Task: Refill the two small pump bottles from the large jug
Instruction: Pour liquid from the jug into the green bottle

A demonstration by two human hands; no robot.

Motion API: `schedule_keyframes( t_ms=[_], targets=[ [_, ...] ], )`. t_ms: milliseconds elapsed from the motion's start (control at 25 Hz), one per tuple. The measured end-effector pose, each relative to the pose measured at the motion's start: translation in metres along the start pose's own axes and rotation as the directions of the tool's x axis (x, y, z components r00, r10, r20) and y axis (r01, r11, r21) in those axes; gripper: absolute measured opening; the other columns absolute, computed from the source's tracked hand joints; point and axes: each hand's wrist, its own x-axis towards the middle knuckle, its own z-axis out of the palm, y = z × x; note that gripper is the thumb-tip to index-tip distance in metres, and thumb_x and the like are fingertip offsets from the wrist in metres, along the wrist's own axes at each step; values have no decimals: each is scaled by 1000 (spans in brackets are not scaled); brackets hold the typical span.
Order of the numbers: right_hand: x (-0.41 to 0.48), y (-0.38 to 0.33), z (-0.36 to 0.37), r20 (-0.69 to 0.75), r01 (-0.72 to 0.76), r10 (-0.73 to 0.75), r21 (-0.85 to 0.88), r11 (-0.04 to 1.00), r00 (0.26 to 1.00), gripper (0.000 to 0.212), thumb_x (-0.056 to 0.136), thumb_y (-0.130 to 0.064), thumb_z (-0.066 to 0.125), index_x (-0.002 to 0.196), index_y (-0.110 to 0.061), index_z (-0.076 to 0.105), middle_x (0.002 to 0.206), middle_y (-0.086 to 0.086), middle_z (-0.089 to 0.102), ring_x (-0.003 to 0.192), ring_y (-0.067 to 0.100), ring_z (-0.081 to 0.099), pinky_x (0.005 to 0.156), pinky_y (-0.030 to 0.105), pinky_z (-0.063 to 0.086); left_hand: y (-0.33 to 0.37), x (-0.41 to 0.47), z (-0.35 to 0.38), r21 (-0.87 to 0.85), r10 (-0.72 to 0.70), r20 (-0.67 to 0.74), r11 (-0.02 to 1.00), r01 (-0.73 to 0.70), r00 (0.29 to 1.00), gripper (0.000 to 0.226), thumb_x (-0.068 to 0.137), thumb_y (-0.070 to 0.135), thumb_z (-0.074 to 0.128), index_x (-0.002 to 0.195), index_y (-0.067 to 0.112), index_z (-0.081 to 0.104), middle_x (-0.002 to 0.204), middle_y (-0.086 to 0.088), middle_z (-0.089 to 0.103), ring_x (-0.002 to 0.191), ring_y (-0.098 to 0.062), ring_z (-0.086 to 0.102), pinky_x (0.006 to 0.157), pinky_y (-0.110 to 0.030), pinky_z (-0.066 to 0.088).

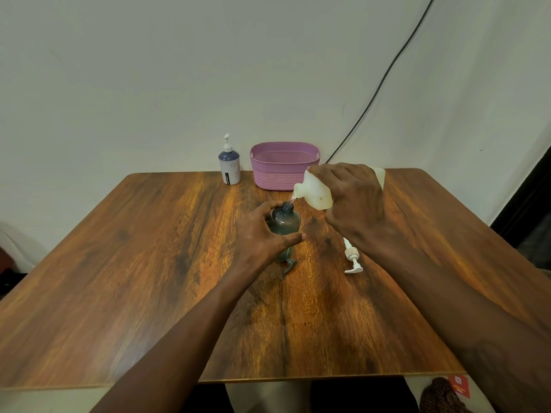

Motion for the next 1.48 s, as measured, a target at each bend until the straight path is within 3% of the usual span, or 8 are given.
schedule_keyframes(
  t_ms=[440,760,1480],
  targets=[
    [-1,2,1,14,2,-2,-1,1000,1000,82,53,-12,94,130,-15,65,122,11,71,109,35,66,95,54,49,-1,-1,1,18,-12,13,1000,11,1000,84,61,50,93,133,20,62,122,6,68,103,-1,58,76,1,43],
    [-1,3,3,18,3,-3,-8,1000,1000,82,54,-13,95,131,-15,65,122,12,71,109,36,66,97,55,48,-1,-2,2,22,-4,8,1000,4,1000,83,61,51,92,132,20,62,123,5,68,106,-5,61,82,-7,44],
    [-1,4,5,14,14,-14,-14,1000,1000,81,56,-11,94,131,-15,65,123,11,71,111,35,65,99,55,48,-3,-3,3,49,-10,1,999,10,1000,83,59,54,92,130,21,64,121,4,69,102,-2,59,79,-5,44]
  ],
)
